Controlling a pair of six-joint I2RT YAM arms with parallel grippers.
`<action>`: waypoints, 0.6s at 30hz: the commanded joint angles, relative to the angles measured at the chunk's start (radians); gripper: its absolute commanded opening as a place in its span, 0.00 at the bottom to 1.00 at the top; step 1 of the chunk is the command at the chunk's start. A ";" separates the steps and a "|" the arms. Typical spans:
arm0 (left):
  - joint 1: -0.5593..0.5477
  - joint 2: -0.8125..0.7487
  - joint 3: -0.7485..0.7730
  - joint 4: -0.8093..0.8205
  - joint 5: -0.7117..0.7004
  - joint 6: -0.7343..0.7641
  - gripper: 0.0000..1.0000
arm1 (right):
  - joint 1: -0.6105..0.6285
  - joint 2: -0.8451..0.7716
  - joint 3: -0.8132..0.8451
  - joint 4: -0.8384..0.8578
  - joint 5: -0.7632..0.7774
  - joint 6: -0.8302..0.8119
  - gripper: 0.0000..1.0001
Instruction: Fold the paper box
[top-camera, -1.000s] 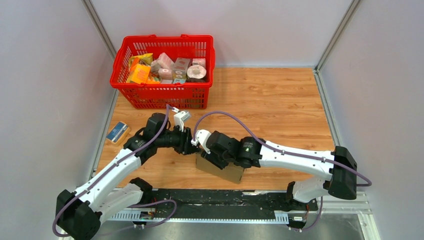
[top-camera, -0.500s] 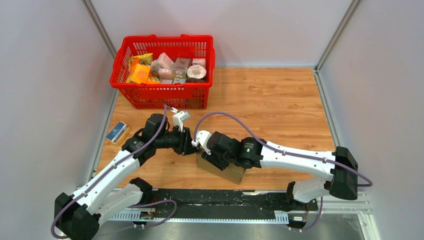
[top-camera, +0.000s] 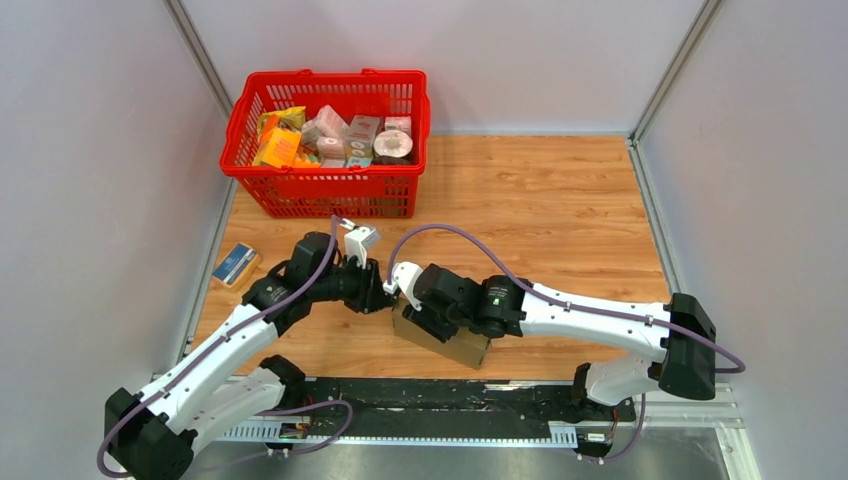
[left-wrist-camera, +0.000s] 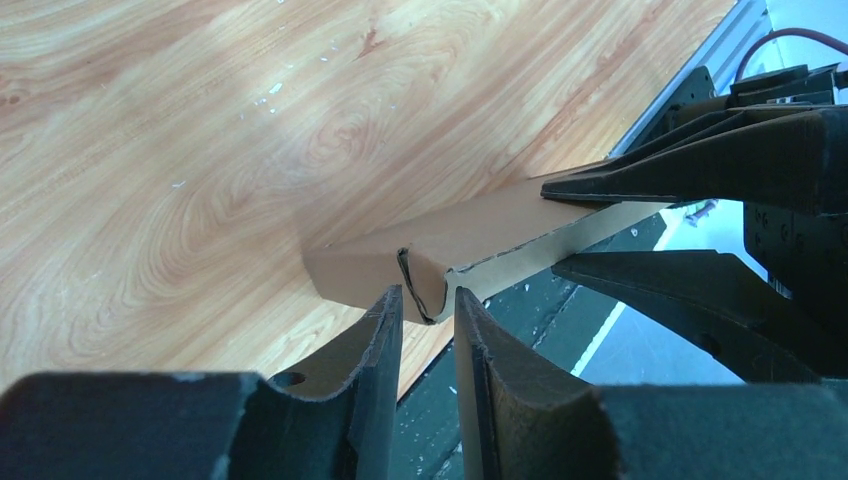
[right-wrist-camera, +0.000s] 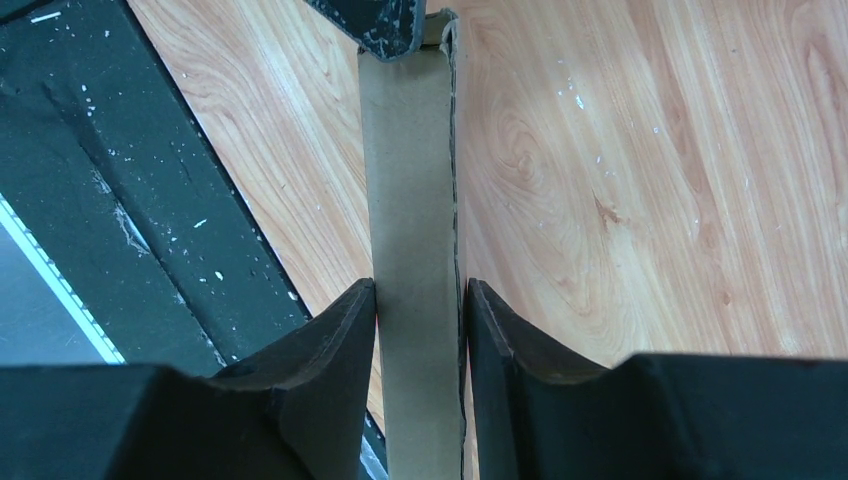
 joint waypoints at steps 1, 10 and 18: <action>-0.029 0.017 0.015 0.022 -0.006 0.017 0.32 | 0.008 -0.024 0.000 0.039 -0.017 0.019 0.41; -0.071 0.029 0.019 0.019 -0.058 0.020 0.06 | 0.007 -0.039 -0.007 0.039 0.006 0.065 0.45; -0.083 0.027 0.013 -0.001 -0.081 0.021 0.05 | -0.044 -0.179 0.103 -0.285 0.061 0.477 0.84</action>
